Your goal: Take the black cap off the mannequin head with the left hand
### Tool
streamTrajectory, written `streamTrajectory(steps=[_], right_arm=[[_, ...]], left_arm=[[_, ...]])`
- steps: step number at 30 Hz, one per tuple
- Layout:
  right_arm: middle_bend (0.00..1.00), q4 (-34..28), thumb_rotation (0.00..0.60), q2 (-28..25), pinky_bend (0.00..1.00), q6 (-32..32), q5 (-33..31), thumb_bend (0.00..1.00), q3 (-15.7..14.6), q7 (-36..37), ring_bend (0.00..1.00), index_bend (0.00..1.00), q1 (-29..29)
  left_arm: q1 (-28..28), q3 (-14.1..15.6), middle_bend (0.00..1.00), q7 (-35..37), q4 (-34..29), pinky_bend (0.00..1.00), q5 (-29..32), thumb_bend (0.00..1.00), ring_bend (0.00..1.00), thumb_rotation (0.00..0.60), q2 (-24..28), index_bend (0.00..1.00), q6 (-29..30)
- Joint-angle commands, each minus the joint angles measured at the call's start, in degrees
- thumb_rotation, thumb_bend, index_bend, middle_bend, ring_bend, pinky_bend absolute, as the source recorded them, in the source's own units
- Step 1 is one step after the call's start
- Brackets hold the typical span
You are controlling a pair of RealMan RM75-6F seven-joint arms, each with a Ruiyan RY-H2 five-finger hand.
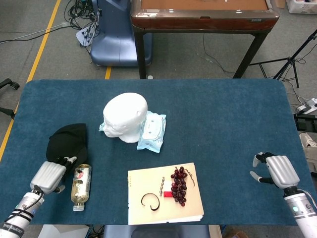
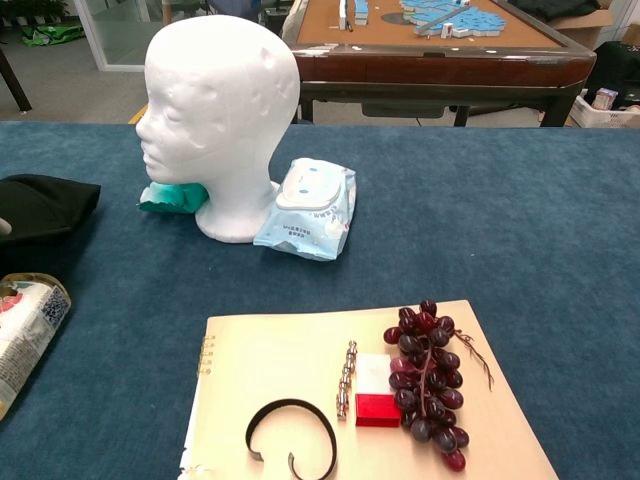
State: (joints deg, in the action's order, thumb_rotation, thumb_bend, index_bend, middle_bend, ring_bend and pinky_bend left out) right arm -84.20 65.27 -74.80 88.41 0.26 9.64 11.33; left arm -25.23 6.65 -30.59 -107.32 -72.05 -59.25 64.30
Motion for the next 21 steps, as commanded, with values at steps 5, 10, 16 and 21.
streamTrajectory(steps=[5, 10, 16, 21], right_arm=[[0.51, 0.05, 0.600, -0.12, 0.66, -0.41, 0.03, 0.24, -0.02, 0.18, 0.46, 0.57, -0.19], [0.51, -0.04, 0.600, -0.28, 0.66, -0.82, 0.21, 0.24, -0.02, 0.44, 0.46, 0.57, -0.31], [0.51, -1.28, 0.600, -1.78, 0.66, -0.55, 0.28, 0.24, 0.27, -0.97, 0.46, 0.57, 0.17], [0.51, -3.28, 0.600, -3.59, 0.66, -0.05, 0.01, 0.24, 1.04, -3.05, 0.46, 0.57, 1.03]], left_arm=[[0.09, 1.36, 0.00, 0.31, -6.47, 0.22, 1.22, 0.00, 0.00, 0.600, 3.51, 0.00, -3.24], [0.82, 0.55, 0.02, 0.33, -7.66, 0.27, -0.32, 0.00, 0.04, 0.600, 3.44, 0.01, -1.18], [3.12, -2.36, 0.26, 0.89, -5.87, 0.44, -1.25, 0.06, 0.24, 0.600, 0.48, 0.31, 5.35], [4.96, -4.61, 0.43, 2.91, -5.04, 0.53, -2.14, 0.26, 0.37, 0.600, -1.60, 0.42, 10.03]])
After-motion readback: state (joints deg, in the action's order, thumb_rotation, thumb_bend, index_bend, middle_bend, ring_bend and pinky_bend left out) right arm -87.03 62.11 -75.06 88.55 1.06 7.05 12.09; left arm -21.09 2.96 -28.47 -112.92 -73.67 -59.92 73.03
